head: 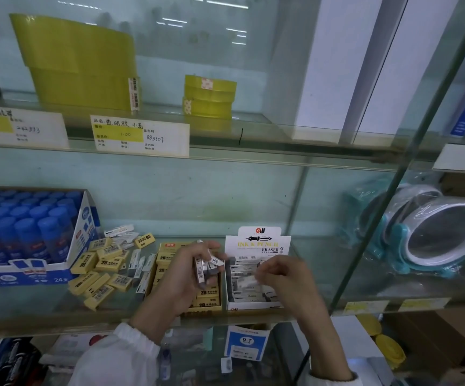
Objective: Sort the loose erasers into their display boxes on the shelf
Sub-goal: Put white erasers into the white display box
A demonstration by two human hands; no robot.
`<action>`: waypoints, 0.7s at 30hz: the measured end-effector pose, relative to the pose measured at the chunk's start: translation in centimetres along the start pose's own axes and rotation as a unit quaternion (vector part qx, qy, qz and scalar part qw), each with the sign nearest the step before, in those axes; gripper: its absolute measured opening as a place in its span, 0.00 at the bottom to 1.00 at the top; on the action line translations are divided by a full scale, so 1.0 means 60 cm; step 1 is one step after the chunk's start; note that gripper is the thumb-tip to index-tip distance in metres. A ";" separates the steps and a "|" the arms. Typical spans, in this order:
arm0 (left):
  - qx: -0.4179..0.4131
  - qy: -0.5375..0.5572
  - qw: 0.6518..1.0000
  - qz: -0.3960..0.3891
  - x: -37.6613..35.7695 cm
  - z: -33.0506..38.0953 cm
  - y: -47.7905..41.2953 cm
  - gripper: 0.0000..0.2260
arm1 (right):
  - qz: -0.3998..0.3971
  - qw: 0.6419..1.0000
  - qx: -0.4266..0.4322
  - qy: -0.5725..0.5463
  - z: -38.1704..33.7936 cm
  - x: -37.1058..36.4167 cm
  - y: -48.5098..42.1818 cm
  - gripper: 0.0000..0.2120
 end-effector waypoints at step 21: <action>0.008 -0.151 0.988 -0.018 -0.005 -0.006 0.005 0.18 | 0.041 0.981 0.044 0.184 0.001 0.000 0.006 0.04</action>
Point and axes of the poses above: each hand's wrist, its own y-axis away from the middle knuckle, its own x-axis out of the back of the hand, z = x × y, the point moved 3 cm from there along -y, towards the middle knuckle, and after that the axes turned 10 degrees about -z, right-handed, at the moved point
